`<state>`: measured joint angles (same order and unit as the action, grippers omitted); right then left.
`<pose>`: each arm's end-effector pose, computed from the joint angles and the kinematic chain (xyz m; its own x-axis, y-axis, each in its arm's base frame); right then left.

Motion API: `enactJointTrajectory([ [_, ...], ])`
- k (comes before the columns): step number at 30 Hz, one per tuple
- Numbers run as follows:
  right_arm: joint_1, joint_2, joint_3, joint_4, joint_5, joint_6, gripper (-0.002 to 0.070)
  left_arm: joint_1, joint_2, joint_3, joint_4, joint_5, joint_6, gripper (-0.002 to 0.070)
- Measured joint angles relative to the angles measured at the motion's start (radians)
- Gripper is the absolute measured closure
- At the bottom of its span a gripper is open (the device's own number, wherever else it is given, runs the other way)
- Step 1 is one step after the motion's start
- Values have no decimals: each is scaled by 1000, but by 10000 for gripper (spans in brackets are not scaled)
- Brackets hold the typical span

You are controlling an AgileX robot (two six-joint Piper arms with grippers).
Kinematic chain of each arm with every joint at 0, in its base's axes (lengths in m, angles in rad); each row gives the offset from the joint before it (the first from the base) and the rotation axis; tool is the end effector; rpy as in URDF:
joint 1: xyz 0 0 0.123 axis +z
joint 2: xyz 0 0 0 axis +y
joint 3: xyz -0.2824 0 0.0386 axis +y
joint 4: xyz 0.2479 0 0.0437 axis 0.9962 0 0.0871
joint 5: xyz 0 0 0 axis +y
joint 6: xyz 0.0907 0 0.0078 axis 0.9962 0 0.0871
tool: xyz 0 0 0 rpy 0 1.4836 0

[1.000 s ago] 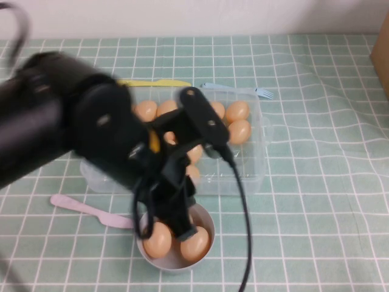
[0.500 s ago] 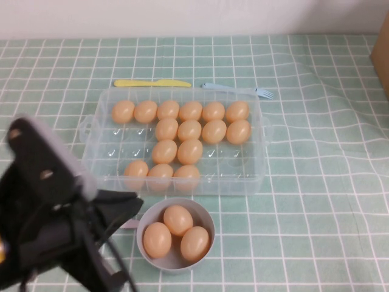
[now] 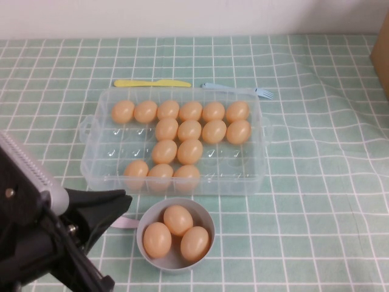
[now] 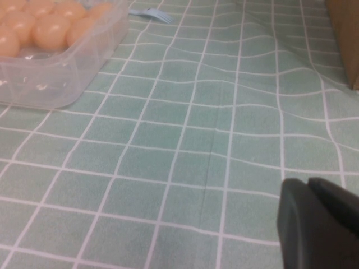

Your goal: Take an egg out of the egg box

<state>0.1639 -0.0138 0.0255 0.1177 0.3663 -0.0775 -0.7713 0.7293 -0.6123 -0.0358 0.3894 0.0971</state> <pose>0.0513 0.0124 0.1725 -0.2871 -0.0146 -0.9578 -0.1936 0.9801 0.0431 0.1064 -0.1051 0.3173 -0.2460 0.3283 -0.9120 0.7231 0.6887 0.0529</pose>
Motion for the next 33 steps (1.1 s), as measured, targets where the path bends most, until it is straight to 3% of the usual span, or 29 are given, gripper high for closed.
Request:
enactJointTrajectory([
  [4, 0, 0, 0, 0, 0, 0, 694, 5, -28, 83, 46, -174, 13, 678],
  [7, 0, 0, 0, 0, 0, 0, 694, 67, -118, 206, 36, -336, 49, 678],
  [11, 0, 0, 0, 0, 0, 0, 694, 228, -273, 370, 17, -515, 70, 678],
  [15, 0, 0, 0, 0, 0, 0, 694, 438, -449, 497, 11, -569, 76, 678],
  [18, 0, 0, 0, 0, 0, 0, 694, 561, -555, 553, -8, -562, 68, 678],
  [21, 0, 0, 0, 0, 0, 0, 694, 630, -663, 610, -15, -541, 40, 678],
  [28, 0, 0, 0, 0, 2, 0, 694, 645, -739, 636, -17, -335, 15, 678],
  [33, 0, 0, 0, 0, 2, 0, 694, 645, -739, 637, -12, -86, 15, 678],
])
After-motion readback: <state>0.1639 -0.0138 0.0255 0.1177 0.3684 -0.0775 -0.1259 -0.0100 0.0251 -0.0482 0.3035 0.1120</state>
